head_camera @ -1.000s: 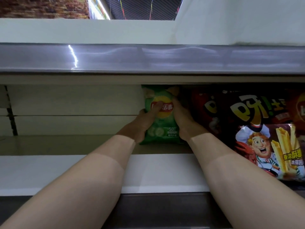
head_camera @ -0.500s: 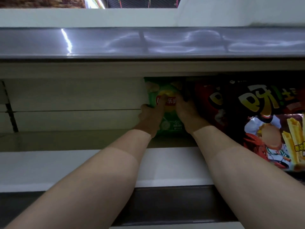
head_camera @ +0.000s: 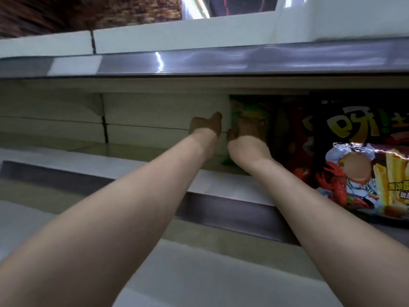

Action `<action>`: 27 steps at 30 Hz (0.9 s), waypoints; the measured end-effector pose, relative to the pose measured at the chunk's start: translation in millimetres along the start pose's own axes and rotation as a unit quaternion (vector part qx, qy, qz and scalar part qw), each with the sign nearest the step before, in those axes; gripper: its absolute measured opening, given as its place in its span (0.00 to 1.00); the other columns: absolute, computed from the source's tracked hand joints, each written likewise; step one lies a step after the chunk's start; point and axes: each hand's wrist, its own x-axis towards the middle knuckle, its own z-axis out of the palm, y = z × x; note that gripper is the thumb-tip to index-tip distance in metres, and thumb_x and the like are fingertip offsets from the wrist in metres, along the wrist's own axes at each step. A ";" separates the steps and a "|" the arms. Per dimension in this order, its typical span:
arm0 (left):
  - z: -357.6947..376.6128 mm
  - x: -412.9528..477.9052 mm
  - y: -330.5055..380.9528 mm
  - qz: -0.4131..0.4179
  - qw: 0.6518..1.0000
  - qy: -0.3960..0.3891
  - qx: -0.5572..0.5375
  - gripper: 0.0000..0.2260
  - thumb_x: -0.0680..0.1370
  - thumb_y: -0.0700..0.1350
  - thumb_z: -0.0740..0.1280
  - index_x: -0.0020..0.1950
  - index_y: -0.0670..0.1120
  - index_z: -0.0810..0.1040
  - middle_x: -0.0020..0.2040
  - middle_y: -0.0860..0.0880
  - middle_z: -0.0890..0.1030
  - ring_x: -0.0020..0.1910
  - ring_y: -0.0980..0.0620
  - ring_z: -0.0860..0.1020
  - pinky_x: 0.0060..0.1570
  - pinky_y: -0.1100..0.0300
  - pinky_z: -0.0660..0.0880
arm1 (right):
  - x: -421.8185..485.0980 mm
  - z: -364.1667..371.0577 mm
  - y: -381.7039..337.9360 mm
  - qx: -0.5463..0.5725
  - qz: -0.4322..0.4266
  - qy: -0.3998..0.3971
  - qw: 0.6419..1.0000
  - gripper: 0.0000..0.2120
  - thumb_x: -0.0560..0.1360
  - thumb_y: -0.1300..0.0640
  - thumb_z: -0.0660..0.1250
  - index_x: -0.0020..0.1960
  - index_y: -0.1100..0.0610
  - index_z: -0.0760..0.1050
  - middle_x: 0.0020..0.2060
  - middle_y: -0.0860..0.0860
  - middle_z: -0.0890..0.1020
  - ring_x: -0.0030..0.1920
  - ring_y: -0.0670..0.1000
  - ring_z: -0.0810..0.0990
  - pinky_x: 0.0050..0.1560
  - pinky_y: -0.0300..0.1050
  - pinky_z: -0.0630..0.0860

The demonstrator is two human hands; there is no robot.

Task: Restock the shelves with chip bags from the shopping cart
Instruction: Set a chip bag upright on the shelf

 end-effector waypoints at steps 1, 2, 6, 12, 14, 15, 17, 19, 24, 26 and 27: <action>-7.9 -8.6 1.5 -0.007 1.000 0.015 -0.009 0.26 0.78 0.54 0.65 0.71 0.40 0.68 0.66 0.42 0.75 0.63 0.42 0.75 0.64 0.49 0.72 | -12.1 -2.4 -3.6 0.000 -0.016 -0.008 1.000 0.16 0.83 0.54 0.54 0.66 0.59 0.72 0.62 0.56 0.75 0.60 0.56 0.75 0.50 0.42 0.69; -17.6 -17.9 2.4 -0.015 0.999 0.031 -0.018 0.25 0.79 0.53 0.65 0.71 0.41 0.68 0.65 0.43 0.75 0.62 0.43 0.75 0.63 0.49 0.73 | -23.2 -4.1 -7.5 0.005 -0.035 -0.013 0.999 0.15 0.83 0.55 0.56 0.65 0.58 0.74 0.60 0.56 0.77 0.58 0.55 0.76 0.48 0.41 0.69; -65.5 -65.3 -0.8 -0.024 0.993 0.106 -0.042 0.14 0.79 0.49 0.65 0.62 0.43 0.72 0.48 0.47 0.76 0.47 0.47 0.76 0.39 0.59 0.73 | -62.9 2.0 -27.1 0.055 -0.148 -0.027 0.987 0.14 0.81 0.57 0.58 0.62 0.60 0.77 0.61 0.57 0.76 0.63 0.57 0.74 0.58 0.45 0.70; -152.8 -132.2 -24.5 -0.054 0.976 0.212 -0.022 0.08 0.79 0.48 0.64 0.41 0.48 0.71 0.37 0.48 0.72 0.34 0.51 0.70 0.33 0.62 0.67 | -127.2 31.1 -64.0 0.133 -0.251 -0.108 0.953 0.12 0.80 0.58 0.59 0.60 0.59 0.78 0.63 0.56 0.74 0.64 0.56 0.71 0.61 0.43 0.64; -180.8 -152.0 -36.5 -0.069 0.966 0.248 -0.008 0.06 0.79 0.48 0.65 0.44 0.47 0.74 0.36 0.48 0.72 0.34 0.52 0.70 0.32 0.62 0.66 | -150.1 43.5 -75.2 0.149 -0.269 -0.148 0.940 0.13 0.80 0.59 0.59 0.61 0.58 0.78 0.63 0.55 0.75 0.63 0.55 0.72 0.61 0.43 0.65; -194.1 -162.5 -44.1 -0.084 0.960 0.266 -0.006 0.05 0.79 0.48 0.65 0.48 0.47 0.74 0.36 0.48 0.72 0.34 0.52 0.70 0.32 0.62 0.66 | -162.1 50.9 -79.7 0.157 -0.275 -0.170 0.933 0.13 0.81 0.58 0.59 0.62 0.58 0.77 0.63 0.54 0.75 0.64 0.55 0.72 0.61 0.43 0.66; -222.8 -181.0 -62.5 -0.125 0.945 0.302 0.003 0.08 0.79 0.48 0.65 0.54 0.45 0.74 0.38 0.48 0.72 0.36 0.52 0.72 0.34 0.60 0.69 | -187.4 68.7 -88.7 0.170 -0.278 -0.220 0.919 0.14 0.81 0.58 0.59 0.62 0.58 0.77 0.64 0.53 0.74 0.64 0.53 0.72 0.60 0.43 0.66; -250.8 -199.0 -82.5 -0.167 0.929 0.331 0.011 0.12 0.79 0.48 0.66 0.58 0.43 0.74 0.39 0.48 0.73 0.36 0.52 0.73 0.36 0.59 0.70 | -213.1 88.8 -98.0 0.171 -0.278 -0.269 0.906 0.14 0.81 0.57 0.59 0.63 0.57 0.77 0.65 0.53 0.74 0.65 0.53 0.72 0.61 0.42 0.66; -314.9 -244.5 -142.2 -0.243 0.890 0.384 0.028 0.09 0.79 0.46 0.65 0.57 0.45 0.72 0.43 0.47 0.73 0.41 0.50 0.74 0.38 0.57 0.70 | -284.6 145.6 -117.1 0.154 -0.273 -0.397 0.863 0.14 0.80 0.57 0.60 0.60 0.59 0.79 0.61 0.55 0.80 0.61 0.56 0.76 0.59 0.46 0.72; -343.0 -267.6 -169.7 -0.279 0.871 0.402 0.034 0.08 0.79 0.46 0.66 0.54 0.45 0.71 0.41 0.47 0.72 0.40 0.50 0.74 0.39 0.58 0.70 | -314.5 168.4 -120.8 0.153 -0.263 -0.442 0.844 0.13 0.79 0.57 0.60 0.56 0.60 0.80 0.56 0.57 0.82 0.58 0.57 0.78 0.58 0.50 0.75; -356.9 -280.0 -182.9 -0.300 0.862 0.407 0.030 0.06 0.79 0.46 0.66 0.52 0.45 0.72 0.39 0.47 0.72 0.37 0.50 0.73 0.37 0.59 0.70 | -329.2 180.0 -122.1 0.149 -0.261 -0.462 0.834 0.13 0.79 0.57 0.60 0.55 0.60 0.81 0.56 0.57 0.82 0.57 0.58 0.78 0.59 0.52 0.75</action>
